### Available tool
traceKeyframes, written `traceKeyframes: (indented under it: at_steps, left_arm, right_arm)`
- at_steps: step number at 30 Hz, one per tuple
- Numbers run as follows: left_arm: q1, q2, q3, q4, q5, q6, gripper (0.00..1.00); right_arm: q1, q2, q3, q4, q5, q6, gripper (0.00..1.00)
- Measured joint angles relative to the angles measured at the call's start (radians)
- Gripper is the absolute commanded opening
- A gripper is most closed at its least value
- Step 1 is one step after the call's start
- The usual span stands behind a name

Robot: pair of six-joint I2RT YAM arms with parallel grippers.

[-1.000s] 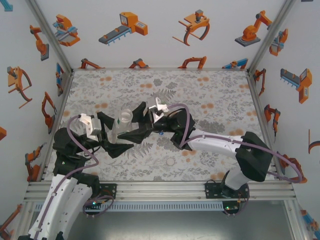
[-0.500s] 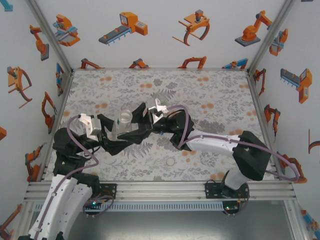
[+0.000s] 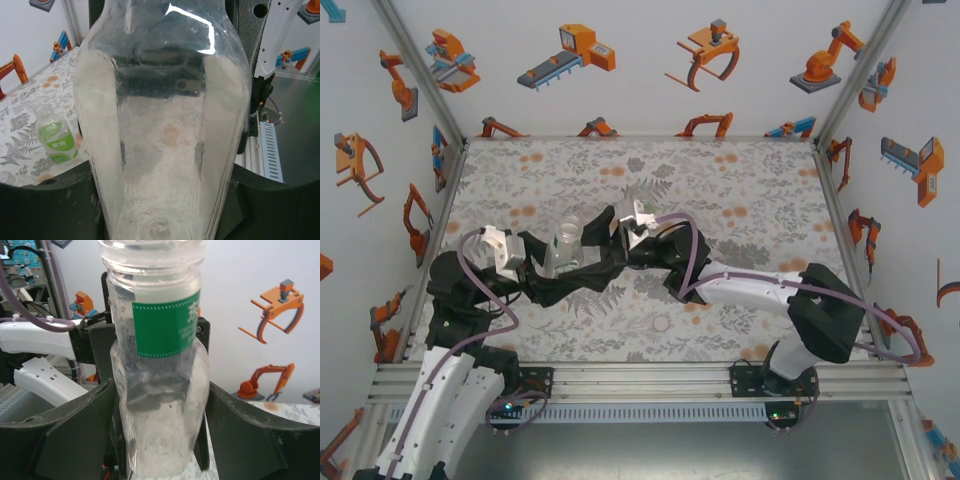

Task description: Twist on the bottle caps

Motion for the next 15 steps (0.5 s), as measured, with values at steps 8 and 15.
traceKeyframes:
  at_steps: [8,15]
  left_arm:
    - [0.000,0.009,0.027,-0.071,-0.052,0.042,0.13]
    - [-0.007,0.037,0.078,-0.170,-0.089,0.126,0.06]
  right_arm:
    - [-0.081,-0.216,-0.090,-0.204,0.085,-0.106,0.70]
    - [-0.098,-0.388,-0.104,-0.517,0.328,-0.172,0.70]
